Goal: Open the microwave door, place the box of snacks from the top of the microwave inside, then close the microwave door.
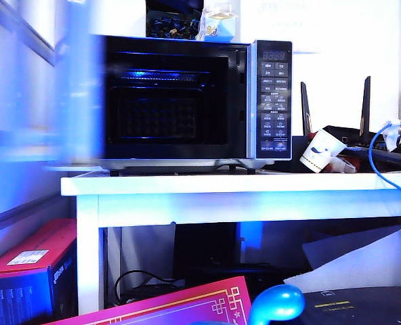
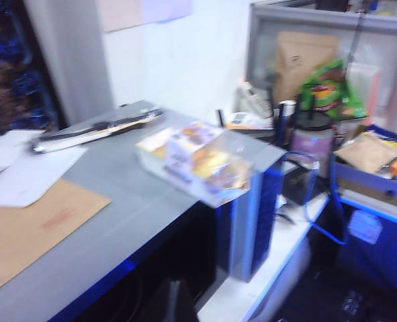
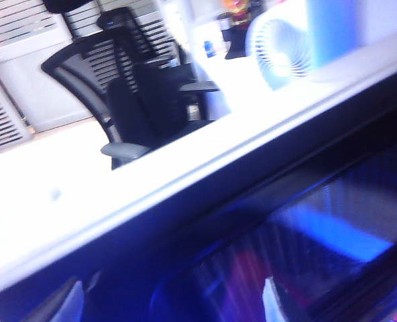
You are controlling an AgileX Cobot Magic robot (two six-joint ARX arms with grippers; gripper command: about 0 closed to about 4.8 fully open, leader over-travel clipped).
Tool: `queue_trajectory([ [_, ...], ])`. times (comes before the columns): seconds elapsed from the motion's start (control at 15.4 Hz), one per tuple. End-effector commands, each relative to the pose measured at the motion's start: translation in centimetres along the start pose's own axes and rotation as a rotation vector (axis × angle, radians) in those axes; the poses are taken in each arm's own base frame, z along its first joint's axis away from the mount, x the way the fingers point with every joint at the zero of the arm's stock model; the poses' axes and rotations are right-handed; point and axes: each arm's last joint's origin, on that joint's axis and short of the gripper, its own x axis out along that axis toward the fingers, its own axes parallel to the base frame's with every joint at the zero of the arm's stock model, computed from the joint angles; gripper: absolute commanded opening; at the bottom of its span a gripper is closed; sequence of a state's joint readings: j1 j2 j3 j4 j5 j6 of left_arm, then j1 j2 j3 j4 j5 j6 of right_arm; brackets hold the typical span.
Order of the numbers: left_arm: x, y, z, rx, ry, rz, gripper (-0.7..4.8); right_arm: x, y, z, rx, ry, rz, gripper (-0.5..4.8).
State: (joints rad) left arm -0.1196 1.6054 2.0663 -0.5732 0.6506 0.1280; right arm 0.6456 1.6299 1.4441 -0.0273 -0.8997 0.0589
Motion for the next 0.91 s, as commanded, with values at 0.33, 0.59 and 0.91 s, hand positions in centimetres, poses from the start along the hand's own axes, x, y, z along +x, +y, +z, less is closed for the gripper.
queue_trajectory([
  [0.33, -0.2, -0.3, -1.8, -0.075, 0.163, -0.019, -0.05, 0.1, 0.4, 1.1, -0.053, -0.059, -0.196, 3.55],
  [0.59, 1.2, 0.3, -5.4, -0.051, 0.28, -0.047, -0.05, -2.6, 0.4, 3.5, -0.171, -0.196, -0.441, 3.58],
  [0.91, 2.6, 0.8, -9.7, -0.085, 0.374, -0.096, -0.05, -5.0, 0.0, 6.2, -0.359, -0.435, -0.81, 4.47],
])
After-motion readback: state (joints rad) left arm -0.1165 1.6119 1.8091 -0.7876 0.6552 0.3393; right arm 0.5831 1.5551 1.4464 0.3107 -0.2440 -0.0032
